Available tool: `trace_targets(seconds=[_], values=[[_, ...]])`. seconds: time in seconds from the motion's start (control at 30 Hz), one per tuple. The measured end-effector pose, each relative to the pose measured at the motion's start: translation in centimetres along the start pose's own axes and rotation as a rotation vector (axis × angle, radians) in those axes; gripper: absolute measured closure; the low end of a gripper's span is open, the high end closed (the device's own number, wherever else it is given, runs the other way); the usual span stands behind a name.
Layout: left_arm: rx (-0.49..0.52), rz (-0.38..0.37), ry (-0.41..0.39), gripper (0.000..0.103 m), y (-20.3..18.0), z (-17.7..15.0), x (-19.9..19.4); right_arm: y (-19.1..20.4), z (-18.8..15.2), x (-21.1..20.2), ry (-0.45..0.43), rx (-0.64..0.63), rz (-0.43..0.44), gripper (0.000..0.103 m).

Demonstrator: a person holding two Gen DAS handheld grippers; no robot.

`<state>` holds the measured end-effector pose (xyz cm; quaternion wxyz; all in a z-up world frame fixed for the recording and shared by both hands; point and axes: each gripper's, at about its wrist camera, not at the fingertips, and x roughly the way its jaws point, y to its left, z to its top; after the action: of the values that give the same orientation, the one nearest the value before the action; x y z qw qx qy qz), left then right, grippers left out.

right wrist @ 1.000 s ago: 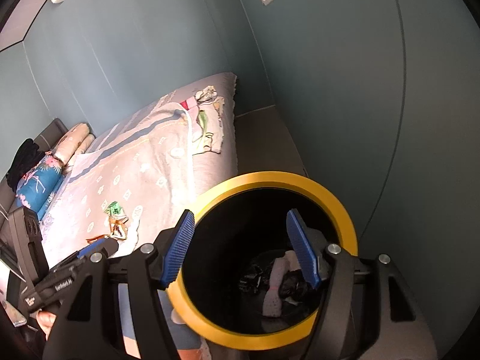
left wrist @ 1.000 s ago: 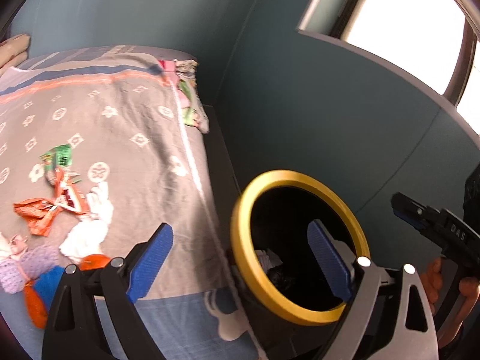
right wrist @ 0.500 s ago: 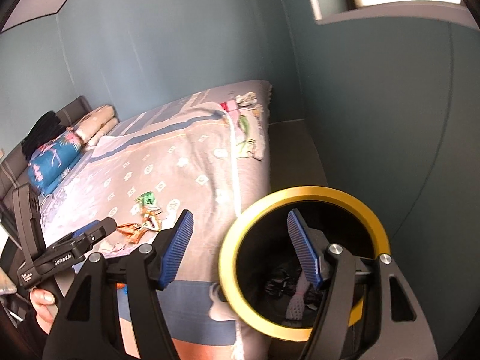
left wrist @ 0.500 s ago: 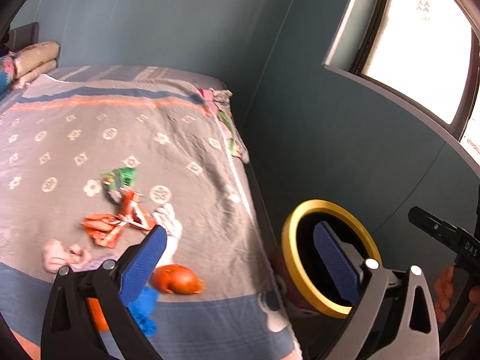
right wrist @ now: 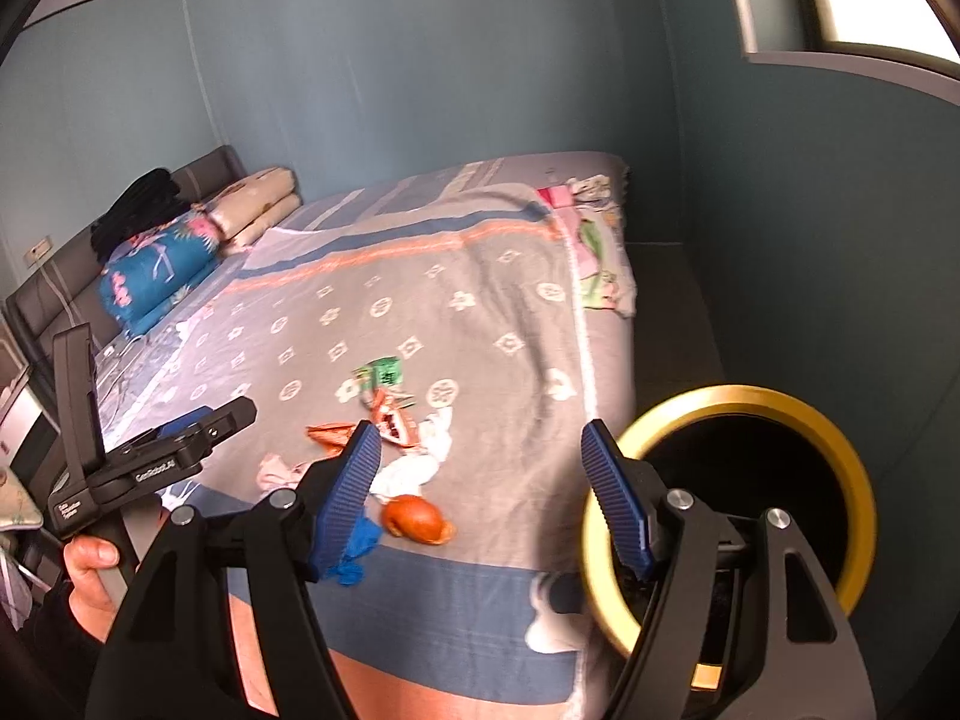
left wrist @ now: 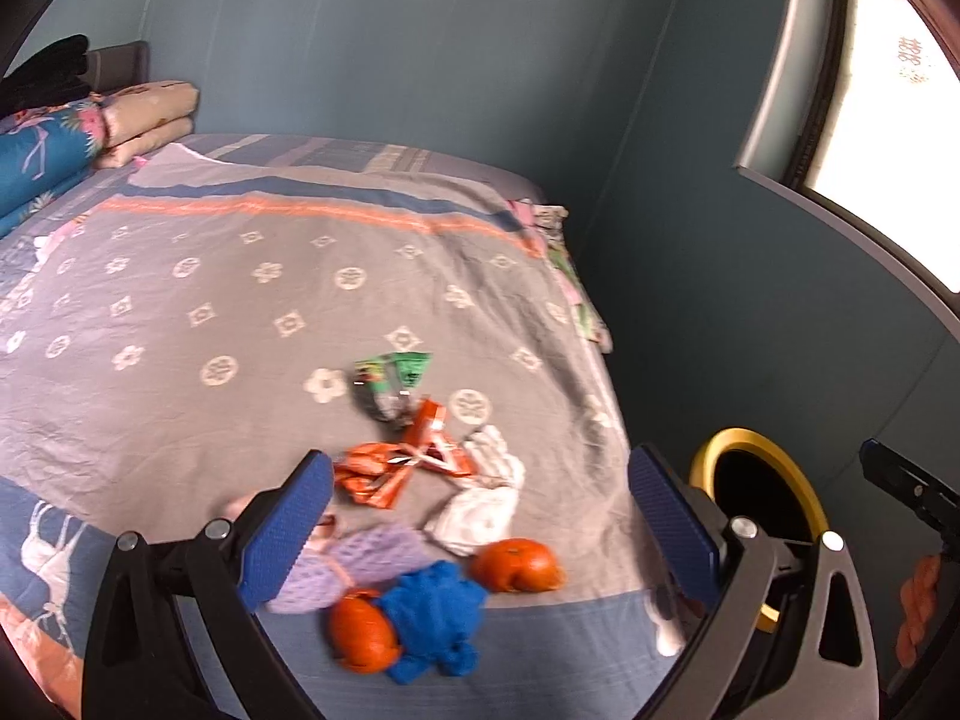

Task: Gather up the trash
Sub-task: 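Move both tools back toward the trash on the bed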

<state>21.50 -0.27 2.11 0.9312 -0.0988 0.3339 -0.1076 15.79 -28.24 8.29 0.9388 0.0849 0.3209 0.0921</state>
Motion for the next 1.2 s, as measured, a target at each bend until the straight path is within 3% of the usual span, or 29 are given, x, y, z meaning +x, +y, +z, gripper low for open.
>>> trace_targets(seconds=[0.5, 0.9, 1.2], values=[[-0.089, 0.126, 0.039, 0.008, 8.4, -1.2, 1.3, 5.9, -0.9, 6.9, 0.111, -0.068, 0.047, 0.037], [-0.167, 0.181, 0.098, 0.008, 13.8, -3.2, 4.6, 7.3, -3.0, 13.2, 0.214, -0.101, 0.031, 0.037], [-0.196, 0.205, 0.153, 0.008, 15.8, -4.5, 7.3, 7.6, -5.3, 18.0, 0.298, -0.111, 0.017, 0.037]])
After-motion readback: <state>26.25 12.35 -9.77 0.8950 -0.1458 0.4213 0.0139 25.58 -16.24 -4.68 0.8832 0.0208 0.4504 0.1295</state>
